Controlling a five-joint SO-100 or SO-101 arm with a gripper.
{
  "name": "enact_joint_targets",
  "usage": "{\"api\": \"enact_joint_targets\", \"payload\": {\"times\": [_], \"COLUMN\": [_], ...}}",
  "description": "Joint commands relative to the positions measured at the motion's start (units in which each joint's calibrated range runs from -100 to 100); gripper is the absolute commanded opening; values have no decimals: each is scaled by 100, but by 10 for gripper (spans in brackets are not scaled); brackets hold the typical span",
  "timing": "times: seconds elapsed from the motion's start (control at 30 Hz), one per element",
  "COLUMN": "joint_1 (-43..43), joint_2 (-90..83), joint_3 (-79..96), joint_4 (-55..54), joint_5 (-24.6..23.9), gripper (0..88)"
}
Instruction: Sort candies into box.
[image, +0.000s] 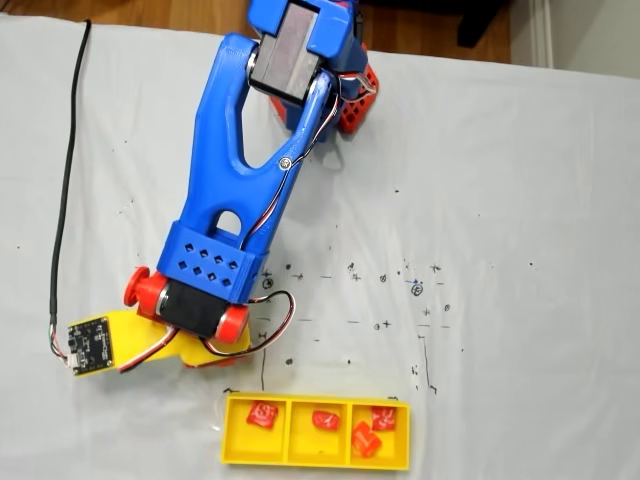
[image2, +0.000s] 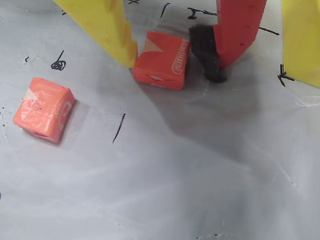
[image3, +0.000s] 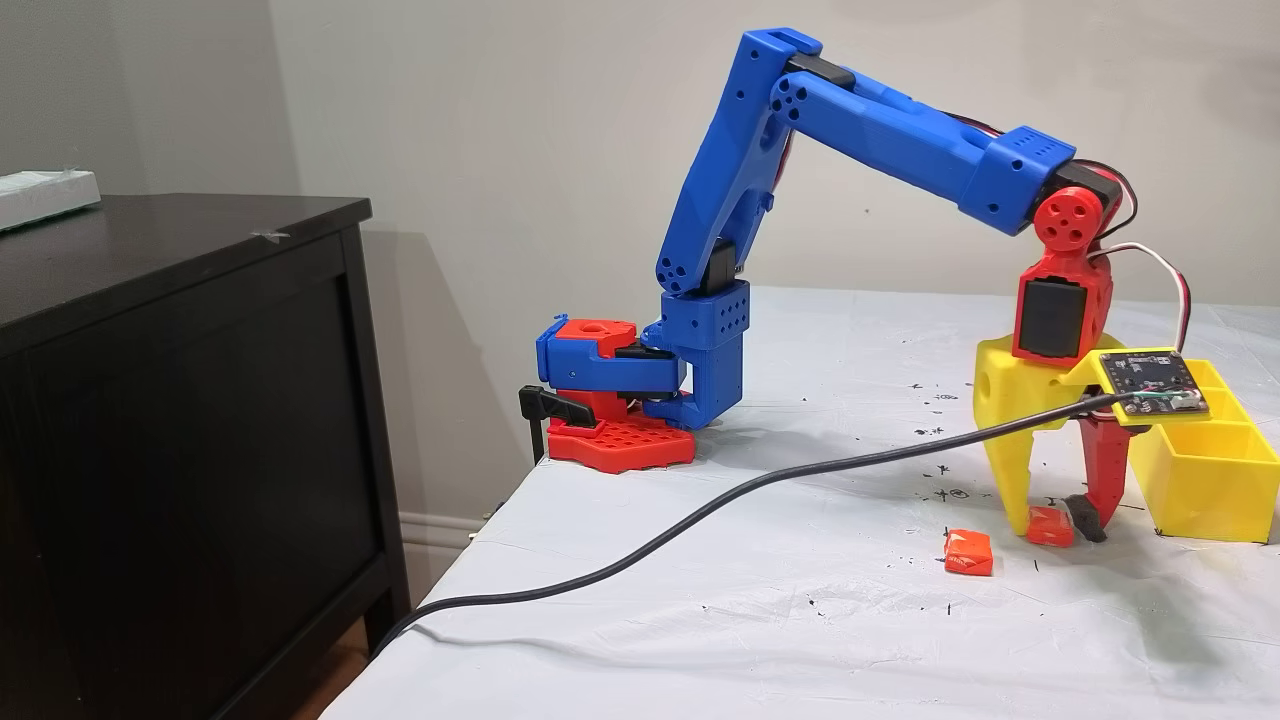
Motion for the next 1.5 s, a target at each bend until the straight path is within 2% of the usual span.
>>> {"api": "enact_joint_targets", "payload": {"times": [0.0, 0.3, 0.6, 0.87, 1.0, 1.2, 1.47], "joint_1": [-32, 23, 50, -231, -611, -1001, -1390], "joint_2": [90, 421, -962, -2819, -3888, -3786, -3574], "joint_3": [-240, -1014, -595, 962, 1872, 1526, 1544], "joint_4": [-57, 590, 745, -33, -1089, -1539, -2235], "joint_5": [-29, -63, -44, -127, -415, -874, -1245], "gripper": [65, 2, 2, 2, 2, 2, 2]}}
